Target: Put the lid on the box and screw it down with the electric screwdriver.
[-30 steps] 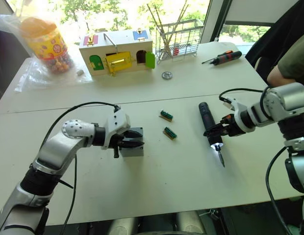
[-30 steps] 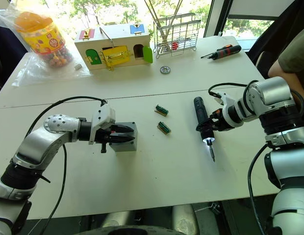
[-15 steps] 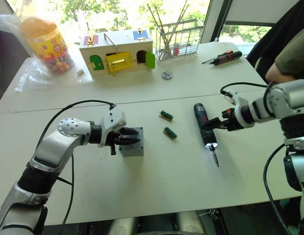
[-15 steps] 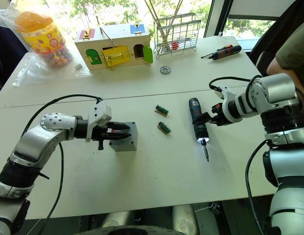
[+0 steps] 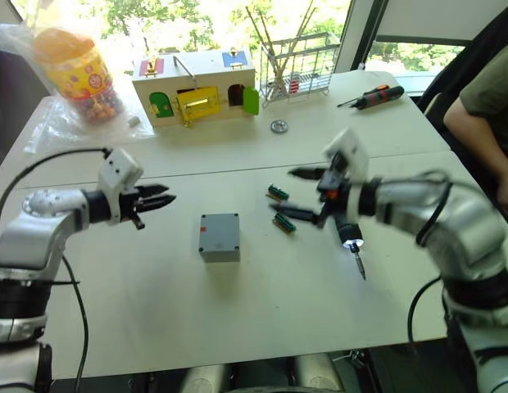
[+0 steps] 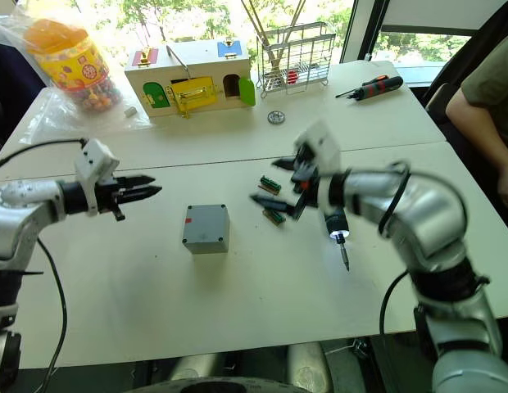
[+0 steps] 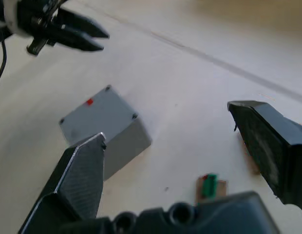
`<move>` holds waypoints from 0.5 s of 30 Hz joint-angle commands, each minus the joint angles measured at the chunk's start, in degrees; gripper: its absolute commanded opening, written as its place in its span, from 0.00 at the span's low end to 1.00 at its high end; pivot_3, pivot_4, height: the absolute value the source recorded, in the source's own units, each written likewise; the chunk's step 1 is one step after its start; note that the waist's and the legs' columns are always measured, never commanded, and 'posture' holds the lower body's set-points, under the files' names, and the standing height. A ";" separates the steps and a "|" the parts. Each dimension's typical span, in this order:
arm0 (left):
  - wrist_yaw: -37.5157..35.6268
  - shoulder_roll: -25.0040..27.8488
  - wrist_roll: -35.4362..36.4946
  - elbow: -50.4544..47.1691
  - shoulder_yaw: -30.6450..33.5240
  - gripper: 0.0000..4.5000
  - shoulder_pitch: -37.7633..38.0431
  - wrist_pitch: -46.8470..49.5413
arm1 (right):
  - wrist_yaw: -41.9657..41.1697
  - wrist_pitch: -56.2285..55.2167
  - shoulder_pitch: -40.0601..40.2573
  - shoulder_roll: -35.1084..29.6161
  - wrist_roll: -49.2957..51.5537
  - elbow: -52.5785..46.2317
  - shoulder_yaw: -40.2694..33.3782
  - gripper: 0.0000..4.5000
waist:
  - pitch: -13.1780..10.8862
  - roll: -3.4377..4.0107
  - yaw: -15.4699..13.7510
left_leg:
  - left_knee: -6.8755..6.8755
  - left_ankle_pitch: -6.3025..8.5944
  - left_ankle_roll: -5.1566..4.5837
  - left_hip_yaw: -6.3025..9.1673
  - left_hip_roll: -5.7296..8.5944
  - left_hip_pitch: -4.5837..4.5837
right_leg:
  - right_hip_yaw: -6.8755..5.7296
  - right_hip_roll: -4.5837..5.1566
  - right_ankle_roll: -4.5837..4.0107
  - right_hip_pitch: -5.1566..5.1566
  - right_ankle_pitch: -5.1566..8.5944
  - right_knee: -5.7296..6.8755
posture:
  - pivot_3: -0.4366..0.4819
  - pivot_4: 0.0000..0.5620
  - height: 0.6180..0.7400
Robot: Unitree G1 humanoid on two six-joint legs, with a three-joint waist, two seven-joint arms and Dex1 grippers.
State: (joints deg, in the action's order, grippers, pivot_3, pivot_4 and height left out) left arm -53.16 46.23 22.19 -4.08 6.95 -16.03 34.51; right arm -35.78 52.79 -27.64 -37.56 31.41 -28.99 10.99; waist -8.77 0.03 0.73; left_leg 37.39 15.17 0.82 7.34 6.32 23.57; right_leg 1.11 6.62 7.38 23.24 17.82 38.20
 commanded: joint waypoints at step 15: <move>8.33 -5.88 -1.33 -13.20 -3.36 0.30 10.44 -0.07 | 1.63 2.51 6.96 10.94 -1.31 0.32 10.47 0.99 | 0.02 -0.15 -0.07 | -0.19 -0.06 0.10 0.22 -0.12 -0.14 | -0.02 -0.14 0.00 -0.10 -0.01 -0.04 | 0.48 0.27 1.00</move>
State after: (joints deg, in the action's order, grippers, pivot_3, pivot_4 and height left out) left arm -44.97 39.91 22.06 -17.08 4.23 -4.49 36.34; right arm -35.88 53.32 -19.83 -28.18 30.01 -29.58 21.37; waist -8.75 -0.12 0.66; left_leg 37.21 15.11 0.94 7.56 6.20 23.43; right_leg 1.09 6.48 7.37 23.13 17.80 38.15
